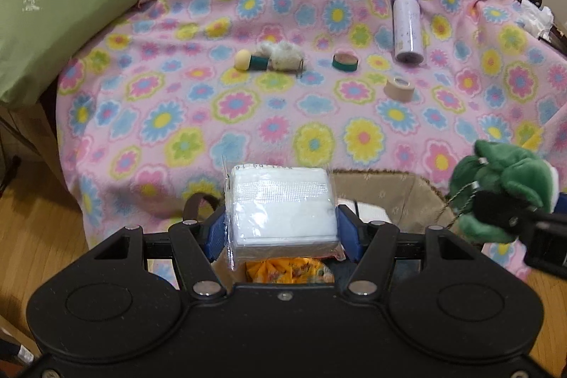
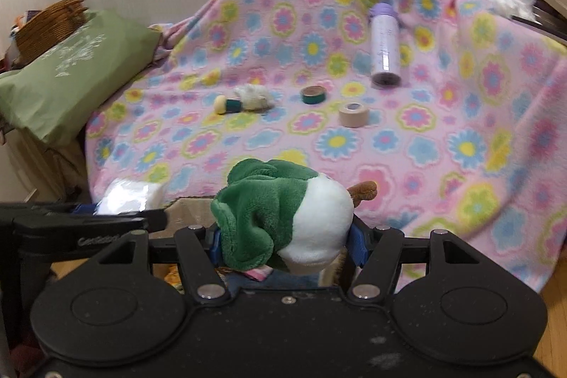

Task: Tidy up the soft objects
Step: 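Carry the tissue pack and plush over the woven basket with both tools, then open both tools to drop the tissue pack and plush into the basket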

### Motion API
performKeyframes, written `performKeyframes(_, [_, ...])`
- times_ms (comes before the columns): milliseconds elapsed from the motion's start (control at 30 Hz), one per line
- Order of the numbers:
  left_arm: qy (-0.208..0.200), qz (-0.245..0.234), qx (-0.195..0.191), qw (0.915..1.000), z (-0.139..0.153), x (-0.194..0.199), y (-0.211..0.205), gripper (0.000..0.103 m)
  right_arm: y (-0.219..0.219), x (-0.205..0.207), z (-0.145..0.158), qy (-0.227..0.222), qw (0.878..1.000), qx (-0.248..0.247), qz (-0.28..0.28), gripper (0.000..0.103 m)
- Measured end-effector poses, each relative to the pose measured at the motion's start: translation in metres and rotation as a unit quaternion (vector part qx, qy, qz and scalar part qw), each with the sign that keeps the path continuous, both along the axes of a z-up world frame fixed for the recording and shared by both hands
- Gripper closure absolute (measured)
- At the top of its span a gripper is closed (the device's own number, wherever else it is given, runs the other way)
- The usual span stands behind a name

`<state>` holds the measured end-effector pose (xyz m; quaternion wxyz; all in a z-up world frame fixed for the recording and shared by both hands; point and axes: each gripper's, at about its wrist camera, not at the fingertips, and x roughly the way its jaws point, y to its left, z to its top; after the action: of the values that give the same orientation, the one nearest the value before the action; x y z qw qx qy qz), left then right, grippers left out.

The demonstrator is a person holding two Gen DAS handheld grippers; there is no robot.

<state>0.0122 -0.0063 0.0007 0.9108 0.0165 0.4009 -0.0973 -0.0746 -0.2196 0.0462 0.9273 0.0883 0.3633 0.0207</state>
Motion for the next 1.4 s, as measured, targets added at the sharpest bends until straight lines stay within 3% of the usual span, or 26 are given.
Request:
performKeyframes(333, [0.026, -0.017, 0.023, 0.9993, -0.012, -0.005, -0.011, 0.044, 0.008, -0.001, -0.005, 0.031, 0.999, 0.003, 0.027, 0.040])
performKeyframes(700, [0.039, -0.009, 0.017, 0.9991, -0.016, -0.002, -0.007, 0.044, 0.007, 0.003, -0.007, 0.042, 0.998, 0.005, 0.037, 0.039])
performKeyframes(933, [0.038, -0.008, 0.020, 0.9990, -0.016, -0.001, -0.008, 0.037, 0.008, 0.002, -0.007, 0.039, 0.998, 0.005, 0.044, 0.036])
performKeyframes(1033, [0.036, -0.009, 0.021, 0.9991, -0.015, -0.001, -0.008, 0.029, 0.007, 0.002, -0.006, 0.036, 0.998, 0.004, 0.045, 0.035])
performKeyframes(1400, [0.036, -0.009, 0.021, 0.9991, -0.015, -0.001, -0.007, 0.029, 0.006, 0.002, -0.006, 0.036, 0.998, 0.003, 0.044, 0.034])
